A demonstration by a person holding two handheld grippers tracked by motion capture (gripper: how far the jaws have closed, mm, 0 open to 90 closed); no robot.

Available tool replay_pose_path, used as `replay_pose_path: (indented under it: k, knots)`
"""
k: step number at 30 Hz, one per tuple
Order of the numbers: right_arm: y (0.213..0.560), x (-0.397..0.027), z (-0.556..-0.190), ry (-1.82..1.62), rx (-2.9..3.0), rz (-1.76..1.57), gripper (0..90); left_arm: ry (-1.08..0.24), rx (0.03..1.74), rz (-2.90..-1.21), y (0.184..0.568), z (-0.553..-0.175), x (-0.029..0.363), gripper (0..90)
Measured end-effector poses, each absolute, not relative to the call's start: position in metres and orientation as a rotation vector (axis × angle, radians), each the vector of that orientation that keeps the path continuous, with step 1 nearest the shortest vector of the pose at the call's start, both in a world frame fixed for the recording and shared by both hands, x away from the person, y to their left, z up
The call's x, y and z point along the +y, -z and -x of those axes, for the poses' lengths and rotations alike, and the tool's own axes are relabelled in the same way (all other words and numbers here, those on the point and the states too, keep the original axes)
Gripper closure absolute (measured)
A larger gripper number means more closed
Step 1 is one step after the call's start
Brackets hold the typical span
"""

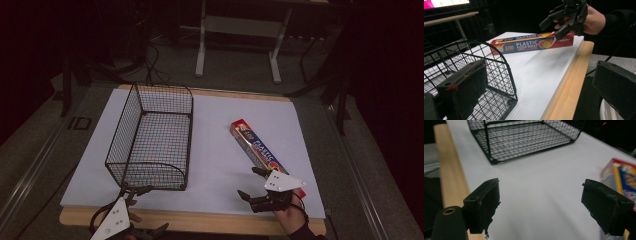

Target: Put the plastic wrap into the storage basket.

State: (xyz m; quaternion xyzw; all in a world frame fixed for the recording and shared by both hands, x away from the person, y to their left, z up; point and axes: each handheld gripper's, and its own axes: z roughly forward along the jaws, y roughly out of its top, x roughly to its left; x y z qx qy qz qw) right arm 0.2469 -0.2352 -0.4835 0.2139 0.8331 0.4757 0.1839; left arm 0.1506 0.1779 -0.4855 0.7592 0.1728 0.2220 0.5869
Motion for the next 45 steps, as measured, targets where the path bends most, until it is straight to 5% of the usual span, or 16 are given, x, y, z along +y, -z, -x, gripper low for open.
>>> replay_pose_path:
  k: [27,45]
  knots:
    - [0.463,-0.224,-0.245,-1.402,2.389,-0.559,10.5,-0.517,0.403,-1.773,0.486,-0.151,0.178,0.2]
    - [0.443,-0.235,-0.285,-1.275,2.334,-0.718,13.3,-0.52,0.407,-1.776,0.486,-0.151,0.177,0.2]
